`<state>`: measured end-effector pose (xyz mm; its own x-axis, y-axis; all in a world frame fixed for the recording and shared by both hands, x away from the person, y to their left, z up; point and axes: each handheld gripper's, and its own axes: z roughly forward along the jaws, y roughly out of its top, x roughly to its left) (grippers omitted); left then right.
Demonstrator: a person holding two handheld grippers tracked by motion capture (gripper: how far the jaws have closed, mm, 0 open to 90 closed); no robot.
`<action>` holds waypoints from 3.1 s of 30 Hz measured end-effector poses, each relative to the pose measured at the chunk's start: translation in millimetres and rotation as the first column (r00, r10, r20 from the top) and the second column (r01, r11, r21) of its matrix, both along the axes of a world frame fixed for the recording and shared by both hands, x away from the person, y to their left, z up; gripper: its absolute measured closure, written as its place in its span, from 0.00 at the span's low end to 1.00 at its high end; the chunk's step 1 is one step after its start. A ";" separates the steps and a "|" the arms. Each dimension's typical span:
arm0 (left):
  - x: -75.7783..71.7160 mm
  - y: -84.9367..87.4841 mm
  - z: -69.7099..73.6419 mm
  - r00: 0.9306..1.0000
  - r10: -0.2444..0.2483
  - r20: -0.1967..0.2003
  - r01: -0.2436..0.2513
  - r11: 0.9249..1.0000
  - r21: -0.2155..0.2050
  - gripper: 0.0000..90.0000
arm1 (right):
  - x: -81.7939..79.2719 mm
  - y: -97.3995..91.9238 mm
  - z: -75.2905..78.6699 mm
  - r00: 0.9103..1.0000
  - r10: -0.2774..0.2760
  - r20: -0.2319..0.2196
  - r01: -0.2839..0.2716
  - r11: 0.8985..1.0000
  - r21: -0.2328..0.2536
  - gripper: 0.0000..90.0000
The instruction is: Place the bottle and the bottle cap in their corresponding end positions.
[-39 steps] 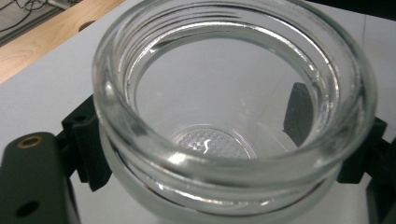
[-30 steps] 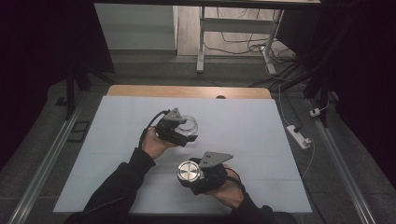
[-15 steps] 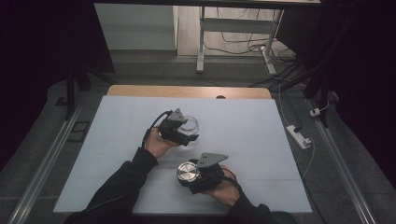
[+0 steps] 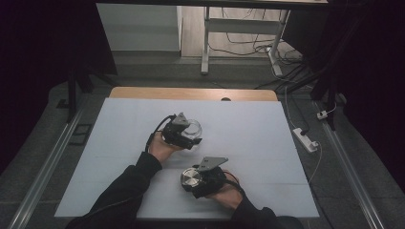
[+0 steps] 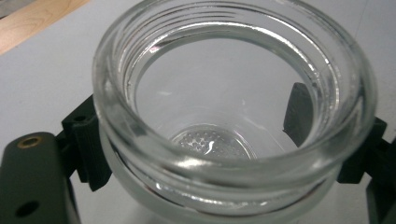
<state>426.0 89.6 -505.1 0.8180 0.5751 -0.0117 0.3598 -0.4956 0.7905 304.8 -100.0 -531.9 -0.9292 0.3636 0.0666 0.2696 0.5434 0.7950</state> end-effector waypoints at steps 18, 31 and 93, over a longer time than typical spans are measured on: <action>2.2 2.1 -7.2 1.000 0.007 -0.009 -0.007 1.000 0.010 0.16 | 6.2 10.3 -7.0 1.000 -0.004 -0.002 0.004 0.998 -0.063 0.21; 2.4 5.5 -10.9 1.000 0.003 -0.016 -0.003 1.000 -0.019 0.16 | 5.4 14.2 -8.5 1.000 -0.010 0.005 0.010 0.991 -0.131 0.19; -55.0 56.9 19.7 0.996 -0.009 -0.091 -0.001 0.994 -0.108 0.00 | 10.2 -19.0 36.5 0.998 -0.069 0.001 0.069 0.998 0.003 0.01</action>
